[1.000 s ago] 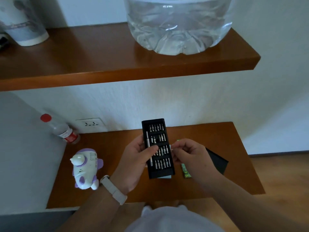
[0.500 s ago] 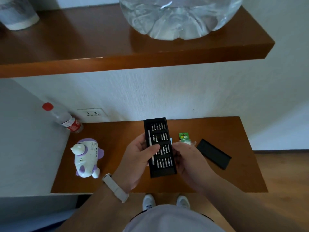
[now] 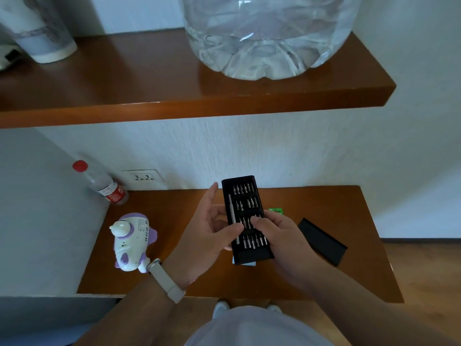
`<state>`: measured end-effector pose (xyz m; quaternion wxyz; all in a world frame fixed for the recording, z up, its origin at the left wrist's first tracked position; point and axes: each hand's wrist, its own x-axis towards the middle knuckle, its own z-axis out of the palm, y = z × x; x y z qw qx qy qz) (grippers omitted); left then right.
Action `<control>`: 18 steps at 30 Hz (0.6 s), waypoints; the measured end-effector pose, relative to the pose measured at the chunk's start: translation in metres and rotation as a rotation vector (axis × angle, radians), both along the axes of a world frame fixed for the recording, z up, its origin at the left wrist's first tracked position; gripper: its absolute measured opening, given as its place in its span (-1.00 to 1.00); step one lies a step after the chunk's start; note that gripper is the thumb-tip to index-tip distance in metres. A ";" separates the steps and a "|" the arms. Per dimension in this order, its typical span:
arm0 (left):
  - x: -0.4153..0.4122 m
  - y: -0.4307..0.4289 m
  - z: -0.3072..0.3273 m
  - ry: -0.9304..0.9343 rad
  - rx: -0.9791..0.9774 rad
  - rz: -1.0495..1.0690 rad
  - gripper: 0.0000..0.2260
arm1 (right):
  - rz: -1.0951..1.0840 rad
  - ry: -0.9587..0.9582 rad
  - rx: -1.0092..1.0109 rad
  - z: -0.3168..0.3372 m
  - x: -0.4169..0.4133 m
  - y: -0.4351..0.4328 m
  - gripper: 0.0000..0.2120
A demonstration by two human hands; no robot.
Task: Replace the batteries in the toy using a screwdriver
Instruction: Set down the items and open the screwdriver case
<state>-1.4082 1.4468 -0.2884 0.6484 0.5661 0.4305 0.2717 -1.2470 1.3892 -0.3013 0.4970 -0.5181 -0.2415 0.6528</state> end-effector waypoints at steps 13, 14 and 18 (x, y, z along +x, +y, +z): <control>-0.003 0.017 0.036 0.723 0.588 -0.434 -0.03 | 0.071 -0.190 0.043 0.007 0.011 0.005 -0.80; -0.001 0.017 0.036 0.749 0.615 -0.429 -0.03 | 0.076 -0.203 0.045 0.007 0.012 0.005 -0.81; 0.008 0.013 0.037 0.820 0.657 -0.412 -0.08 | 0.095 -0.260 0.031 0.007 0.017 0.006 -0.83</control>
